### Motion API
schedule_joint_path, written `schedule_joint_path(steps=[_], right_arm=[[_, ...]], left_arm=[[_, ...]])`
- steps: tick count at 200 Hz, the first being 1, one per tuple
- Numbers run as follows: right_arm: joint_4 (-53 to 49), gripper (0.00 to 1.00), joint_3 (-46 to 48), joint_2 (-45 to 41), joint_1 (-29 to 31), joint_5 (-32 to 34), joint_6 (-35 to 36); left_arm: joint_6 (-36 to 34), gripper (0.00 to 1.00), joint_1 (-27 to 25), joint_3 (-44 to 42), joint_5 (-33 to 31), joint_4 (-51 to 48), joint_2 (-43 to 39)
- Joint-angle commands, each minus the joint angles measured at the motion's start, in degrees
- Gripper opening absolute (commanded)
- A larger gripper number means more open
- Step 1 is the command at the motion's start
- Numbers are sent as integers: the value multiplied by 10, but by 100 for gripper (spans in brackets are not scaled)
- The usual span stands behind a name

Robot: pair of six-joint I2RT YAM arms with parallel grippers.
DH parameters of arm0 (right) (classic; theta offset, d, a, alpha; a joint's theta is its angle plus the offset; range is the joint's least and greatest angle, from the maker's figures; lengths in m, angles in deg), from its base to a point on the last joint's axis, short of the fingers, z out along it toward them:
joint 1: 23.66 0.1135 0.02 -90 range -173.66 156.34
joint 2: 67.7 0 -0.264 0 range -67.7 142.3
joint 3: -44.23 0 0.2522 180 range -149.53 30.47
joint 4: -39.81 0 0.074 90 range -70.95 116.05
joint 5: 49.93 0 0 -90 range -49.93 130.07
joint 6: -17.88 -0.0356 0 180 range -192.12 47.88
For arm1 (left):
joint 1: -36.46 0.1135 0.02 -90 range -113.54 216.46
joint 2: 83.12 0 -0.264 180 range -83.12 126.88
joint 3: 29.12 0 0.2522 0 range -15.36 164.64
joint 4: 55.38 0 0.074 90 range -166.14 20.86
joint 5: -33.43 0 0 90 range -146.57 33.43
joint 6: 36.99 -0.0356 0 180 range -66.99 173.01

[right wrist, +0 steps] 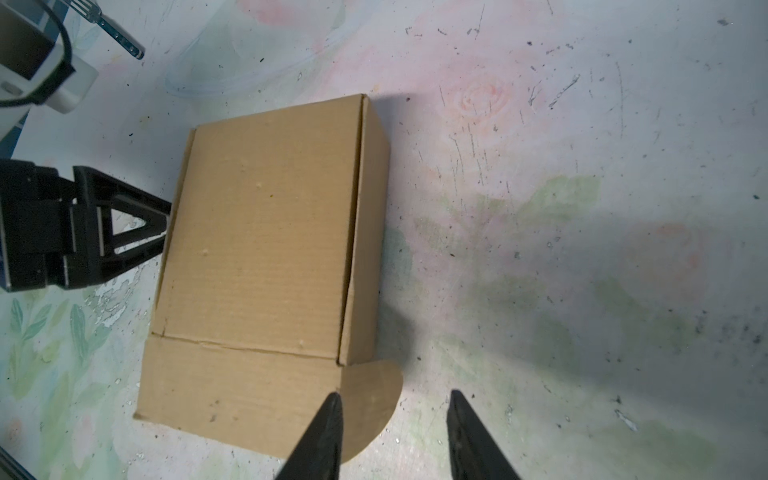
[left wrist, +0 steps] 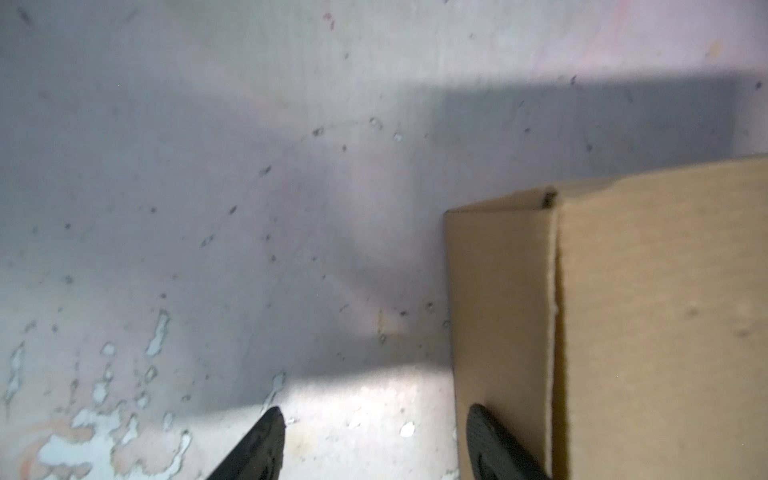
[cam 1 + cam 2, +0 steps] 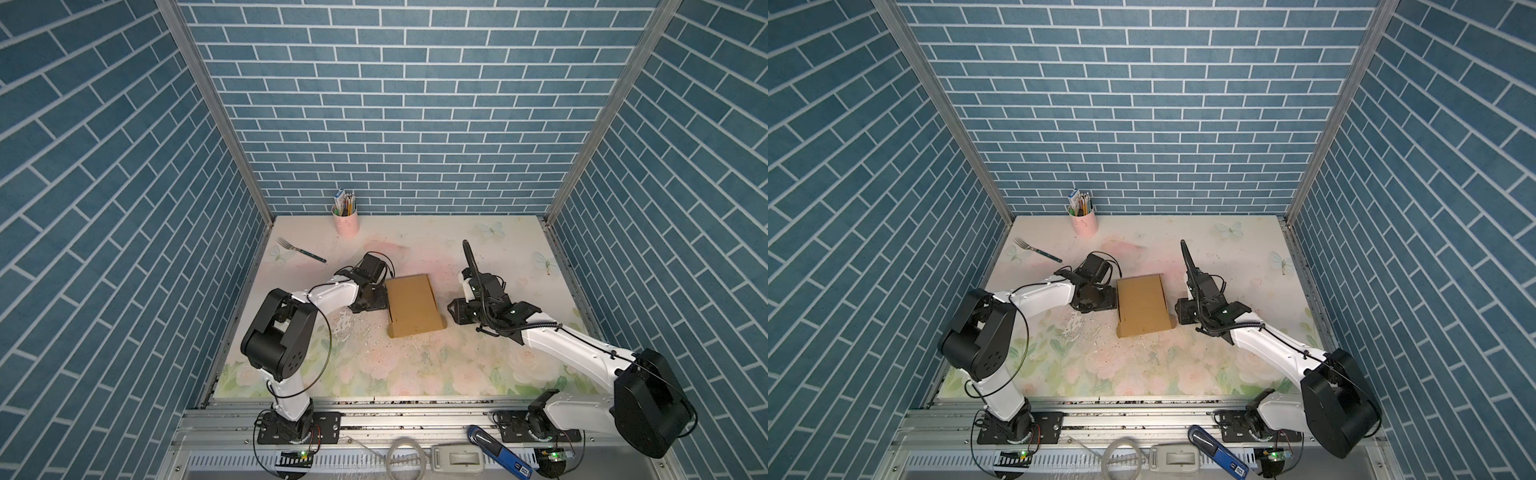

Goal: Fold the paper box

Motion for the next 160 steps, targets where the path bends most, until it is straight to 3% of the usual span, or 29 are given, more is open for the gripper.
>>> schedule_joint_path(steps=[1,51,105,160], right_arm=[[9,42,13,15,-5,-17,-6],[42,41,30,23,4,-64,-61],[45,41,61,-9,53,-8,-138],[73,41,79,-13,79,10,-193]], left_arm=[[-15,71,3,18,10,-9,12],[5,72,3,-37,41,23,-45],[24,71,-4,-121,80,64,-146],[35,72,-37,-134,101,99,-157]])
